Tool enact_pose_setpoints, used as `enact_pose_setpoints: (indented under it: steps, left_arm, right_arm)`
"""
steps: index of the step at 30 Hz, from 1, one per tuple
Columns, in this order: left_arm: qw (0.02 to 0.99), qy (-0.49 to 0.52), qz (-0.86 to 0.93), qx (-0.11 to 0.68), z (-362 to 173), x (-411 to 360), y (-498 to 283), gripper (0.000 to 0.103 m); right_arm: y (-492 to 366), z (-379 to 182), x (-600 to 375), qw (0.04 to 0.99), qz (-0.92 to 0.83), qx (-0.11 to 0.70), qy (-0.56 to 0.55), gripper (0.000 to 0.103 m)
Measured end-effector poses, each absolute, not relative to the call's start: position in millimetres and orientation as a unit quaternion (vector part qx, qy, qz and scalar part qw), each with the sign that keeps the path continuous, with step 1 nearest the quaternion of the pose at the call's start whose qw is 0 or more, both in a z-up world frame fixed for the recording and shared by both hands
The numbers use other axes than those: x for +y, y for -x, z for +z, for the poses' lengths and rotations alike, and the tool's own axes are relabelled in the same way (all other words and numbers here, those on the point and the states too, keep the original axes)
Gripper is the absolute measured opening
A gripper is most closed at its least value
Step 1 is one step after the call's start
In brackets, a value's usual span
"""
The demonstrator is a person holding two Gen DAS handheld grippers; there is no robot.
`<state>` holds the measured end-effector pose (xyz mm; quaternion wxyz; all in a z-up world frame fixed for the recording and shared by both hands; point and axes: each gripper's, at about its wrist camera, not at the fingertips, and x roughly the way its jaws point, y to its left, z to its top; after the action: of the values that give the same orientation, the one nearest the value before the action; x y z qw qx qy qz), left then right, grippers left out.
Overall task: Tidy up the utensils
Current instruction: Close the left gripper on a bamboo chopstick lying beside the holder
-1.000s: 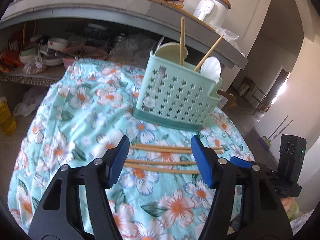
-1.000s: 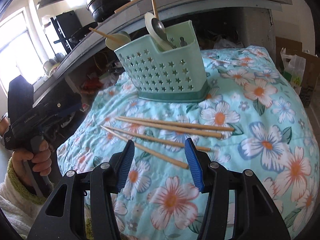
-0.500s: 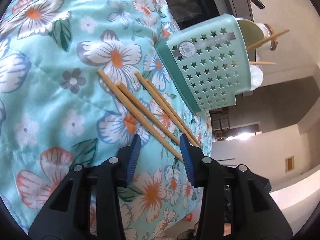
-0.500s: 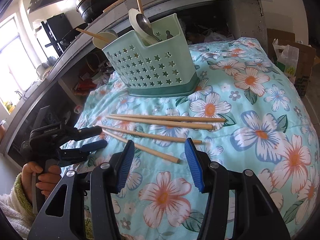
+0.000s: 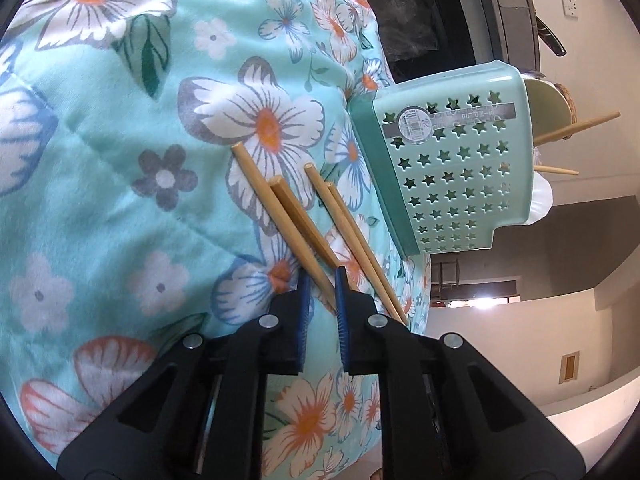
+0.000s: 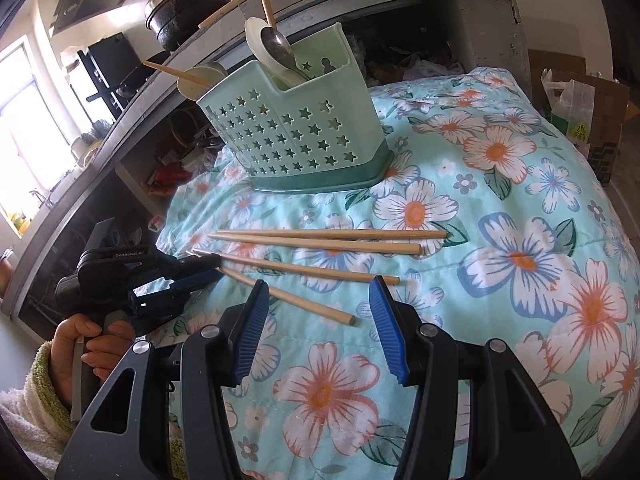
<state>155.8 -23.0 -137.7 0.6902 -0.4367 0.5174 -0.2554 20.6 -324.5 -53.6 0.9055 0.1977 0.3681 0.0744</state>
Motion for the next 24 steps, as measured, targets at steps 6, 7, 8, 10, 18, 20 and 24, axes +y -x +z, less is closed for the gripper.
enact_pose_setpoints:
  steps: [6,7,8,10,18,20,24]
  left_arm:
    - [0.684,0.451,-0.250,0.516,-140,-24,-159,0.012]
    - [0.683,0.453,-0.248,0.516,-140,-24,-159,0.012]
    - [0.683,0.455,-0.247,0.515,-141,-25,-160,0.012]
    - [0.682,0.461,-0.245,0.512,-141,-25,-161,0.011]
    - [0.678,0.467,-0.251,0.509,-141,-25,-162,0.008]
    - [0.677,0.462,-0.254,0.513,-140,-23,-161,0.008]
    - [0.673,0.453,-0.259,0.524,-138,-18,-155,0.009]
  right_arm:
    - [-19,-51,-324,0.906,0.074,0.365,-0.199,0.051]
    - [-18,-51,-323,0.907,0.075,0.365,-0.198,0.051]
    - [-17,-51,-323,0.907,0.074,0.364,-0.198,0.051]
    - [-17,-50,-323,0.907,0.075,0.364,-0.198,0.051]
    - [-13,-45,-323,0.910,0.072,0.358,-0.195,0.051]
    - [-12,-44,-324,0.911,0.070,0.357,-0.195,0.051]
    - [-12,-43,-327,0.911,0.067,0.356,-0.196,0.051]
